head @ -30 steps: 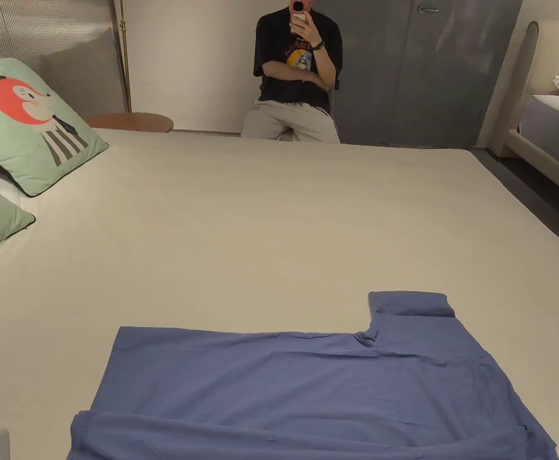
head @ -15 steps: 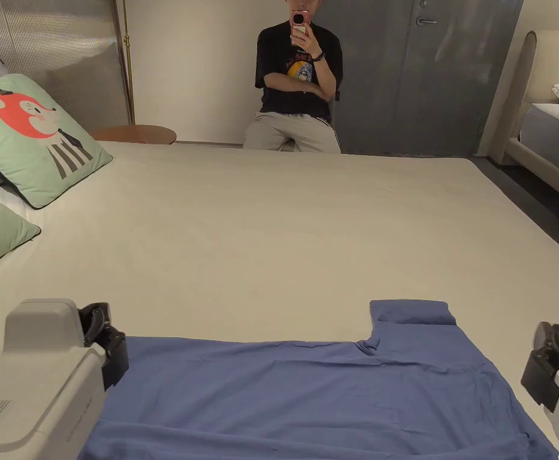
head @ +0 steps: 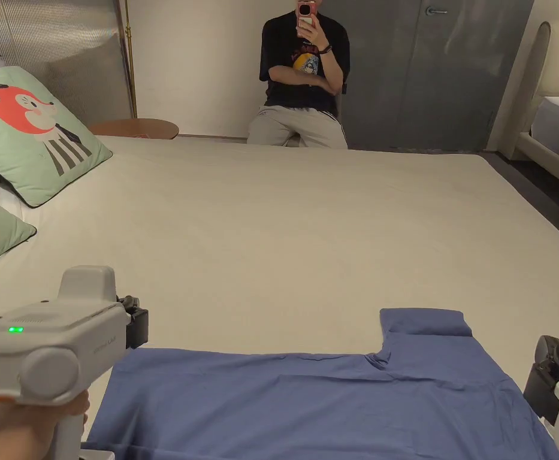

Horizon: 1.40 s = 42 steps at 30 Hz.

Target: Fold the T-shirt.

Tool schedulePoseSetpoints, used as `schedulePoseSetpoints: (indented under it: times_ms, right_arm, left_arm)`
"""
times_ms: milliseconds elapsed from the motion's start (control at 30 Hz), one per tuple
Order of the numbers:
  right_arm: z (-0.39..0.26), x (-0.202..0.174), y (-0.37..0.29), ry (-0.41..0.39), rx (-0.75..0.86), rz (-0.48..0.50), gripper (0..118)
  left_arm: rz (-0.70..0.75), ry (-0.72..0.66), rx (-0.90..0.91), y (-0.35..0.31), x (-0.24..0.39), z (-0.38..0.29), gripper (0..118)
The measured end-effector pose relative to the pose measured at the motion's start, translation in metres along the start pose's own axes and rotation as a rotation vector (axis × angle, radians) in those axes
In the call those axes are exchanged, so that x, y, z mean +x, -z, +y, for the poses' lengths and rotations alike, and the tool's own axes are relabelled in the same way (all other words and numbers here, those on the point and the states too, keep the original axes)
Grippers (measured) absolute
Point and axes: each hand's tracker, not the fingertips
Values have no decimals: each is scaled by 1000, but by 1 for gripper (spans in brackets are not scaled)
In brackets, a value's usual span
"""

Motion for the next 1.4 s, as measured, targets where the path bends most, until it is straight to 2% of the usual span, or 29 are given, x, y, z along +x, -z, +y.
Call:
schedulePoseSetpoints:
  times_ms: [67, 100, 167, 200, 233, 300, 433, 467, 567, 600, 633, 700, 733, 767, 800, 833, 867, 1067, 1167, 1267, 1367, 1400]
  right_arm:
    - [-2, -1, 9, -9, -20, -3, 0]
    - [-4, -2, 15, -13, -32, -4, 0]
    - [-7, -2, 25, -22, -56, -6, 0]
    - [-10, -4, 28, -26, -66, -10, 0]
    - [-12, -4, 34, -29, -79, -12, 0]
    - [-16, -3, 43, -30, -101, -14, 0]
    - [-25, -3, 58, -43, -139, -20, 0]
    - [-28, -2, 61, -46, -148, -20, 0]
    - [-32, 1, 69, -42, -182, -14, 0]
    - [-32, 2, 72, -37, -196, -9, 0]
    - [-32, 4, 75, -36, -210, -6, 0]
    - [-30, 10, 88, -32, -269, 1, 1]
    - [-30, 14, 95, -22, -300, 1, 7]
    - [-29, 19, 102, -9, -317, -2, 28]
    - [-27, 25, 112, -7, -349, -6, 74]
    - [-27, 31, 125, -8, -407, -3, 103]
    - [-27, 35, 135, -2, -456, -2, 114]
    - [-36, 64, 204, 41, -671, -11, 110]
    - [-47, 68, 230, 53, -774, -12, 101]
    - [-57, 65, 245, 16, -836, -17, 98]
    - [-54, 60, 241, 14, -826, 6, 74]
    - [-50, 57, 237, 6, -802, 21, 60]
  left_arm:
    - [7, -14, -87, 32, -11, 4, 2]
    - [24, -40, -131, 50, -18, 5, 19]
    - [16, -107, -205, 74, -30, 4, 72]
    - [6, -134, -256, 88, -36, 1, 72]
    - [-2, -156, -299, 101, -41, -4, 80]
    - [-2, -161, -346, 121, -49, -12, 104]
    - [30, -145, -423, 150, -55, -28, 101]
    - [30, -147, -428, 153, -55, -30, 95]
    - [40, -138, -439, 148, -45, -34, 46]
    - [39, -129, -438, 145, -42, -35, 34]
    - [38, -114, -431, 142, -39, -36, 28]
    - [17, -100, -420, 136, -37, -34, 6]
    - [1, -106, -417, 133, -36, -34, 5]
    - [1, -109, -416, 131, -33, -34, 5]
    - [4, -98, -410, 128, -30, -34, 5]
    - [8, -82, -401, 126, -30, -34, 5]
    - [8, -78, -398, 124, -29, -33, 5]
    - [-10, -93, -373, 107, -28, -32, 5]
    - [-9, -91, -367, 103, -27, -32, 5]
    - [-10, -92, -367, 101, -27, -32, 5]
    - [-7, -87, -368, 99, -26, -32, 5]
    - [-5, -83, -366, 98, -26, -31, 5]
